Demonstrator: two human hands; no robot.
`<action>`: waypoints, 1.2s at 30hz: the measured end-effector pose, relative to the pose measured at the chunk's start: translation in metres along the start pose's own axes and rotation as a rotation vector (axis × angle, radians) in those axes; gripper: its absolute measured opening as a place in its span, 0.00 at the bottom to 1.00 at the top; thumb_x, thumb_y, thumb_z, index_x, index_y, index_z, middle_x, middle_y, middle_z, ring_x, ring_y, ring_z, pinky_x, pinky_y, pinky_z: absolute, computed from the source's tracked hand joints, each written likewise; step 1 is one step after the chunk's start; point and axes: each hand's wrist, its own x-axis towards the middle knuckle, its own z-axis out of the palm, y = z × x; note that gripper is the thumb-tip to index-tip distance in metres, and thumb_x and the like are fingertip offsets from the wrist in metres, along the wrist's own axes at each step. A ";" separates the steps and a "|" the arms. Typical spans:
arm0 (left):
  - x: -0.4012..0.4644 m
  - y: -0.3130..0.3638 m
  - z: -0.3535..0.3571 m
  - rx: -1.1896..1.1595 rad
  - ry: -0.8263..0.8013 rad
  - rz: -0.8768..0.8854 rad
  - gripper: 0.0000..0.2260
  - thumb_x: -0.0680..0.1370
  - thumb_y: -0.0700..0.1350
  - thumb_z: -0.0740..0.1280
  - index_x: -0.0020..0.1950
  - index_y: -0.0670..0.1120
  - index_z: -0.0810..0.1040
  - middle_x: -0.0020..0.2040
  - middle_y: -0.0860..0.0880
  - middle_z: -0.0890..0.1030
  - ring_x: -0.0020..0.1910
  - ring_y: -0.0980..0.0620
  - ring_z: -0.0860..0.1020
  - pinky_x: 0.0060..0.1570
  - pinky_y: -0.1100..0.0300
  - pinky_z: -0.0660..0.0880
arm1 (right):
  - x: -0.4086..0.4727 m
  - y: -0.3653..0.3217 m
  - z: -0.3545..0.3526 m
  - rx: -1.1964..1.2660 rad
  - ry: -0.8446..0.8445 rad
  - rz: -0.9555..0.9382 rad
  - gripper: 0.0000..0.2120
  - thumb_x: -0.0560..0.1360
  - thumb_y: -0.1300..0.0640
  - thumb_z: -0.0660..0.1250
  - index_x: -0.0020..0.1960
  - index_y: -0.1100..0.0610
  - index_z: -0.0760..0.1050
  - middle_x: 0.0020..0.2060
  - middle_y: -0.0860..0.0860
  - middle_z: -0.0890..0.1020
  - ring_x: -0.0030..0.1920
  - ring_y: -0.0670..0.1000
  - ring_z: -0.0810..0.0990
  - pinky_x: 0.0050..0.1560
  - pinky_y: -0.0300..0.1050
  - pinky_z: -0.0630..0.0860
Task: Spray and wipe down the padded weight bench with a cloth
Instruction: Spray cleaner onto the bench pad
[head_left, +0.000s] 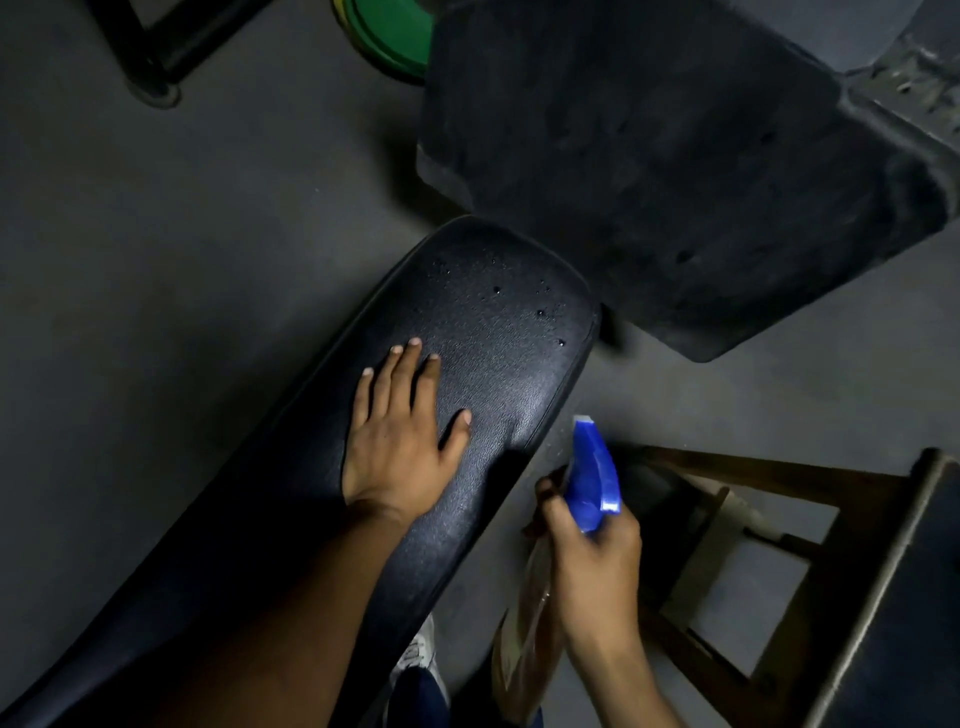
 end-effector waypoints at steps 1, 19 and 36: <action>0.000 0.000 0.000 -0.006 0.002 0.001 0.30 0.82 0.61 0.59 0.78 0.44 0.66 0.82 0.43 0.62 0.81 0.43 0.60 0.80 0.42 0.55 | -0.004 0.001 0.002 -0.011 -0.019 -0.015 0.14 0.77 0.64 0.74 0.36 0.55 0.74 0.26 0.46 0.77 0.27 0.40 0.74 0.34 0.38 0.73; -0.072 -0.068 -0.011 0.013 -0.116 -0.094 0.37 0.81 0.64 0.51 0.84 0.45 0.50 0.85 0.46 0.50 0.84 0.47 0.50 0.81 0.42 0.52 | -0.066 0.002 0.045 -0.143 -0.267 -0.141 0.06 0.71 0.53 0.71 0.40 0.54 0.77 0.30 0.44 0.78 0.33 0.39 0.71 0.37 0.38 0.71; -0.071 -0.069 -0.011 0.000 -0.170 -0.074 0.37 0.82 0.67 0.45 0.84 0.45 0.44 0.85 0.48 0.43 0.84 0.49 0.43 0.81 0.43 0.46 | -0.084 0.027 -0.013 -0.246 -0.122 -0.081 0.12 0.74 0.61 0.74 0.36 0.54 0.74 0.26 0.44 0.78 0.27 0.39 0.73 0.34 0.36 0.72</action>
